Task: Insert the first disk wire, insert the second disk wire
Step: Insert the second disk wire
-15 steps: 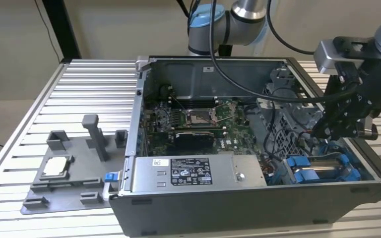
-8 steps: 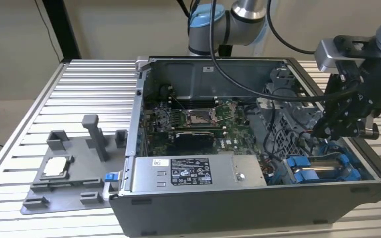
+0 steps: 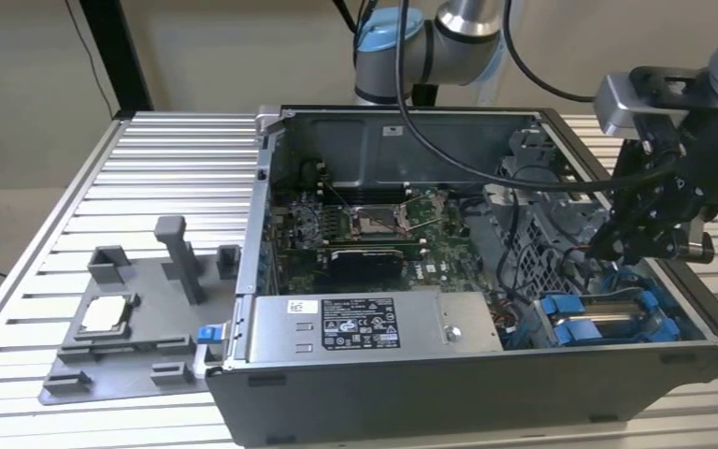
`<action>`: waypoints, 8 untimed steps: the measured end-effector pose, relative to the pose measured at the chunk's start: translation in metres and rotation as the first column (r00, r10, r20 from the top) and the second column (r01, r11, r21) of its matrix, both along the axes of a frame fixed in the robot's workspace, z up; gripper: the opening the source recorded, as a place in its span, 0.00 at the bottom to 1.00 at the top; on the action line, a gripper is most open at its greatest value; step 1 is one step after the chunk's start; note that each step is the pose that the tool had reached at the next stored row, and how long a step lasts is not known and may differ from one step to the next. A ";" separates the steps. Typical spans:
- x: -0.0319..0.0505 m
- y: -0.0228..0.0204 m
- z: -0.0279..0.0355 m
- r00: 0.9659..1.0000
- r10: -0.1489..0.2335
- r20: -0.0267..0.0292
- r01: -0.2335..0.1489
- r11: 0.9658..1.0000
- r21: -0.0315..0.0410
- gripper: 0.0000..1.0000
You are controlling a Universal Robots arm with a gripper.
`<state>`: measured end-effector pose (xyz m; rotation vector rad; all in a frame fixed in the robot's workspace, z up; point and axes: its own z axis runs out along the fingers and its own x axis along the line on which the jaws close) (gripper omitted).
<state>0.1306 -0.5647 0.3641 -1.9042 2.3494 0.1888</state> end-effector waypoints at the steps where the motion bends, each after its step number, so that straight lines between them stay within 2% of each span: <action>1: 0.0018 -0.0001 0.0000 1.000 0.000 -0.006 0.000 1.000 -0.003 0.00; 3: 0.0058 -0.0003 0.0000 1.000 0.000 -0.020 0.000 1.000 -0.029 0.00; 4: 0.0077 -0.0004 -0.0001 1.000 -0.001 -0.024 0.000 0.999 -0.044 0.00; 6: 0.0082 -0.0004 0.0000 1.000 -0.001 -0.025 -0.001 0.997 -0.075 0.00; 7: 0.0082 -0.0004 -0.0004 1.000 -0.001 -0.025 -0.002 0.997 -0.083 0.00; 8: 0.0083 -0.0005 -0.0013 1.000 0.000 -0.025 -0.002 0.997 -0.083 0.00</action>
